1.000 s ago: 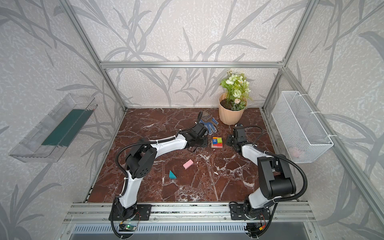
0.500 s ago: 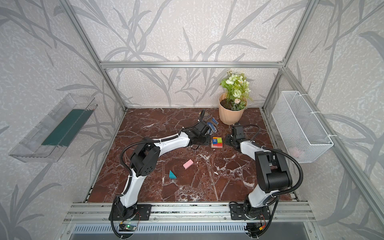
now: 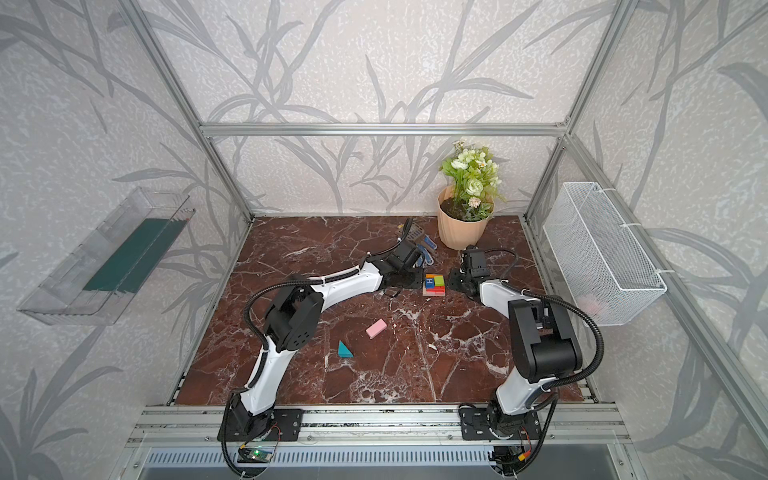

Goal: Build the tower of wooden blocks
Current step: 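Hold both grippers against the stack sides, pressing the blocks together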

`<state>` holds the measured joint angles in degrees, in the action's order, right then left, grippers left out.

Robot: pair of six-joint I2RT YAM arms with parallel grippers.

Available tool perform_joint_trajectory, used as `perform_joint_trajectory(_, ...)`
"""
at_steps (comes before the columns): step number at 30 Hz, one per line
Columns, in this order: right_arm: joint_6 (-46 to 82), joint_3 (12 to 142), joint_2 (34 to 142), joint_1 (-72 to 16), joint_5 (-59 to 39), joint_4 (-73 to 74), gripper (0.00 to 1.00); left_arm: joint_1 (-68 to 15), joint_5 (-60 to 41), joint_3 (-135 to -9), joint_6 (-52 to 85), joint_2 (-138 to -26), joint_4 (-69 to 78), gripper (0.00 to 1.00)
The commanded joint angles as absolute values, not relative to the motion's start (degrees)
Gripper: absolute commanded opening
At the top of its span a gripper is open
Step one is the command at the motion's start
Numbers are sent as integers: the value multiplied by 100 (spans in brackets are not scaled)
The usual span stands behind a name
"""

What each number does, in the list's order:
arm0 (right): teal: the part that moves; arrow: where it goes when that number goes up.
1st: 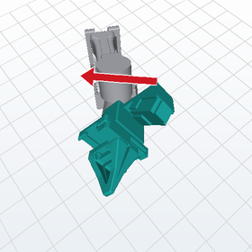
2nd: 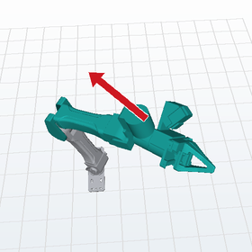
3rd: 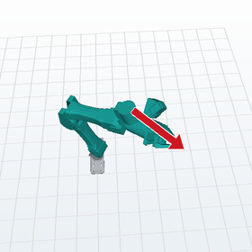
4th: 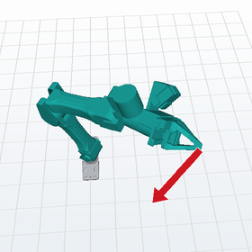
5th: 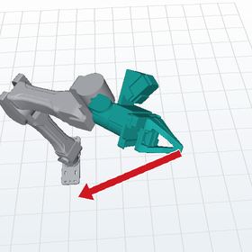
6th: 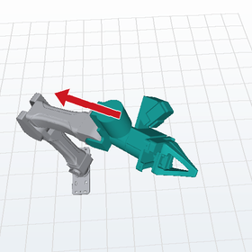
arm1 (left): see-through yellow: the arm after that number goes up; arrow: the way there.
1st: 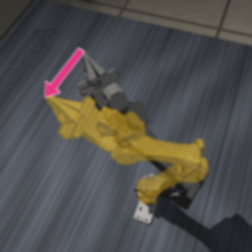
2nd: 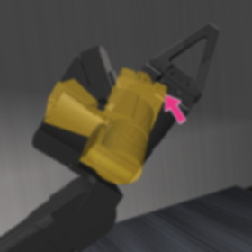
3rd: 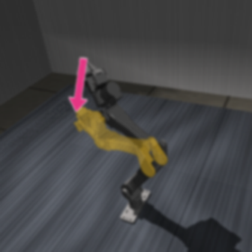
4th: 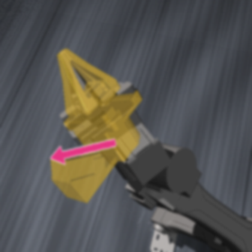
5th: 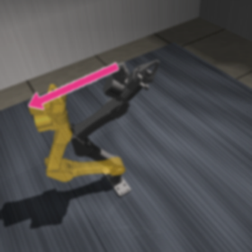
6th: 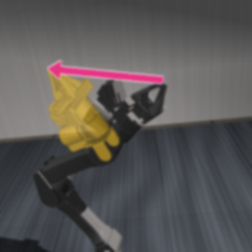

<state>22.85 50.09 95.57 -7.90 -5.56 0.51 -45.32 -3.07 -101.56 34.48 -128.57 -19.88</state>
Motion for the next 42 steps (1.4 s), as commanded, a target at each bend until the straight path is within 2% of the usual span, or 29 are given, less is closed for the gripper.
perform_joint_trajectory(1,2225,5168,9624,-791,-655,-26,47,-4555,-342,-10355,3462,-13041,-2153,37)
perform_joint_trajectory(42,2057,4784,9286,-949,-721,287,41,-4558,-422,-10594,3512,-13223,-2162,35)
